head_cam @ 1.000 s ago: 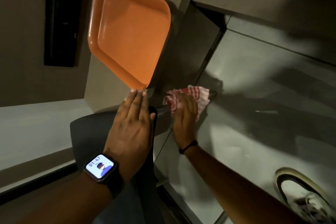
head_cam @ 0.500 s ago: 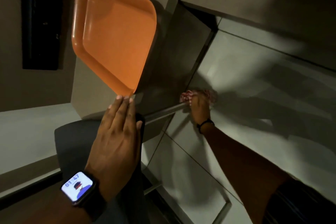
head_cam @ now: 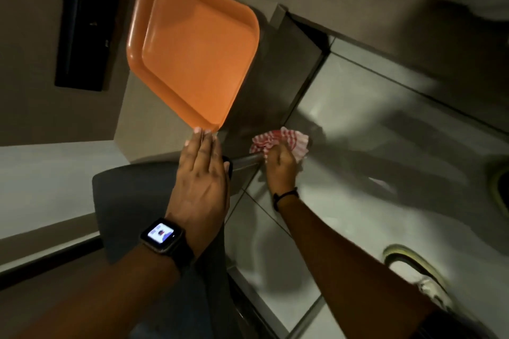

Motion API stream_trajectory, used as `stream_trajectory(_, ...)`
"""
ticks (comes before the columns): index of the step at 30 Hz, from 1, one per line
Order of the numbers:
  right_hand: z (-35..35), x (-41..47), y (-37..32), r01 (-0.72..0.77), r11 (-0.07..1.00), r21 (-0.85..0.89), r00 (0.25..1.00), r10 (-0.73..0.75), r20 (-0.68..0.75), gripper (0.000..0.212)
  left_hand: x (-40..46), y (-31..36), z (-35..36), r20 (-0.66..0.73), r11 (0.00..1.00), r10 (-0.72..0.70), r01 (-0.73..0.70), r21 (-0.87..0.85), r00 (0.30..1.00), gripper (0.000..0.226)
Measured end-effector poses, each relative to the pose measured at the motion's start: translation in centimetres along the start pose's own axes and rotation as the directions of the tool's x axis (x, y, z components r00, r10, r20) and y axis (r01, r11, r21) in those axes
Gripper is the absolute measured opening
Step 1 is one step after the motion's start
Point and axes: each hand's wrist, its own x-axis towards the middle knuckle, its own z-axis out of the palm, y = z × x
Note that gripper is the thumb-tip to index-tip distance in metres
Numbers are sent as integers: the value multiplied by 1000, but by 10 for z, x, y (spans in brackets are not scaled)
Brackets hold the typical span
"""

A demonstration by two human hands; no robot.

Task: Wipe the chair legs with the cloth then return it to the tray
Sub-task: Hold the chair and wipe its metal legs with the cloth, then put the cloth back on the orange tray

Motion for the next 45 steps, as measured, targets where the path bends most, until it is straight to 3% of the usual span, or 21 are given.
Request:
stream_trajectory(3,10,-40,-31,-12,999,30,999,11,50,37,1,1,-2,30,999,-16,15,41,999,53)
stream_trajectory(7,7,-76,-70,-45,998,46,992,39,119,35,3,3,-13,194,996,-72,60,66,978,58)
stream_trajectory(9,-1,-95,-92,-131,985,116,985,116,130,39,8,7,-26,302,989,-116,137,-51,946,60)
stream_trajectory(10,-8,-104,-103,-168,976,139,981,151,120,40,9,7,-38,324,959,-138,207,-191,936,61)
stream_trajectory(13,-31,-126,-152,-184,960,212,978,158,135,33,1,2,-81,240,717,-177,293,-632,954,58)
stream_trajectory(15,-47,-136,-203,-160,966,205,945,90,313,44,-9,-4,-111,218,601,-199,295,-742,955,57)
stream_trajectory(17,-47,-145,-262,-178,965,194,845,49,532,67,-19,-17,-150,209,472,-200,281,-836,957,59)
stream_trajectory(20,-28,-151,-336,-450,886,116,707,273,652,94,-27,-36,-205,141,281,-291,225,-933,946,50)
stream_trajectory(22,-5,-160,-384,-413,909,-47,666,337,665,84,-30,-55,-238,166,151,-442,255,-955,882,35)
stream_trajectory(24,19,-165,-422,-224,941,-252,722,334,606,54,-25,-71,-261,202,77,-508,278,-958,837,23)
stream_trajectory(27,63,-155,-451,162,806,-570,832,199,518,37,-11,-97,-268,215,76,-601,323,-943,770,18)
stream_trajectory(29,88,-137,-455,398,566,-722,876,0,483,30,5,-109,-258,242,73,-626,364,-928,742,16)
stream_trajectory(32,121,-90,-433,487,340,-804,868,-92,487,28,42,-120,-216,336,43,-589,443,-895,735,25)
stream_trajectory(37,143,13,-368,515,239,-823,856,-96,508,33,120,-125,-122,489,-9,-509,564,-826,708,38)
stream_trajectory(39,143,49,-344,506,209,-837,862,-101,497,31,147,-128,-92,457,81,-495,563,-822,739,31)
stream_trajectory(41,144,77,-325,547,104,-831,837,-97,539,31,168,-128,-63,407,201,-489,554,-808,771,33)
stream_trajectory(45,141,106,-306,591,-278,-757,789,4,614,44,185,-123,-37,330,476,-465,546,-690,822,49)
